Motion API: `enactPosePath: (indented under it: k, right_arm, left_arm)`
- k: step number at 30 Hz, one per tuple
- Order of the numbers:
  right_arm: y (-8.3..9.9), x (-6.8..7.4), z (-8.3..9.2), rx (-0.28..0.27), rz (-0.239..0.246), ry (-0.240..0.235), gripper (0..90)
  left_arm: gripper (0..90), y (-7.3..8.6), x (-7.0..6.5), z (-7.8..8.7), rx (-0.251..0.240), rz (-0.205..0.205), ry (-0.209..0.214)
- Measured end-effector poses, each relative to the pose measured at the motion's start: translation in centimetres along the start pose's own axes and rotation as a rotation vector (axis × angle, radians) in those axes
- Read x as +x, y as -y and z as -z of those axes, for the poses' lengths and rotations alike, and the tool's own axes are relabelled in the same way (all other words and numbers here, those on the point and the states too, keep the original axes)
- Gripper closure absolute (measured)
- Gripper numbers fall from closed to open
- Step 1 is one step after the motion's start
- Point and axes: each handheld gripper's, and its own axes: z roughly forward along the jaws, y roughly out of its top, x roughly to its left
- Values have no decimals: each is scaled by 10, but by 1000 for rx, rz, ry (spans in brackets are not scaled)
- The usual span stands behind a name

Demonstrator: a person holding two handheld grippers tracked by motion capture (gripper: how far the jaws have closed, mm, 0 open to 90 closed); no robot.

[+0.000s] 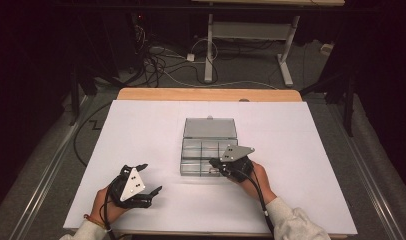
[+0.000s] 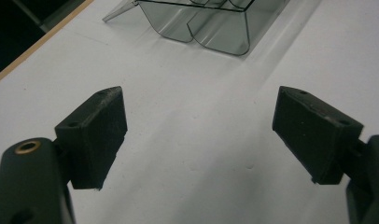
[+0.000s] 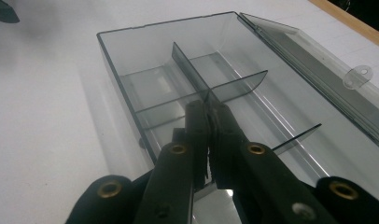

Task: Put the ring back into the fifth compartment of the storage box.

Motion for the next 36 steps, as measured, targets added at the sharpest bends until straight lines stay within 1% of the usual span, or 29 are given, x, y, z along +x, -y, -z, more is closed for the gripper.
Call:
enactPosePath:
  k: [2, 3, 8, 10, 17, 22, 28, 34, 36]
  right_arm:
    - [0, -1, 1, -6, 6, 3, 878]
    - [0, -1, 3, -7, -1, 6, 878]
    - [1, -2, 7, -15, 3, 16, 874]
    - [1, -4, 10, -20, 10, 25, 870]
    - [1, -8, 21, -39, 10, 52, 863]
    - [1, -9, 28, -49, 14, 67, 854]
    - [0, -9, 35, -59, 24, 86, 823]
    - [-1, -9, 43, -67, 37, 110, 763]
    - [-1, -9, 46, -72, 40, 110, 746]
  left_arm:
    - [175, 0, 0, 0, 0, 1, 0]
    - [175, 0, 0, 0, 1, 2, 0]
    - [175, 0, 0, 0, -1, -2, -1]
    - [175, 0, 0, 0, -1, -1, -1]
    - [175, 0, 0, 0, 4, -2, 1]
    - [175, 0, 0, 0, 5, -2, 0]
    - [175, 0, 0, -1, 9, -4, 0]
    - [175, 1, 0, -1, 10, -2, -2]
    - [175, 1, 0, -1, 11, -2, 0]
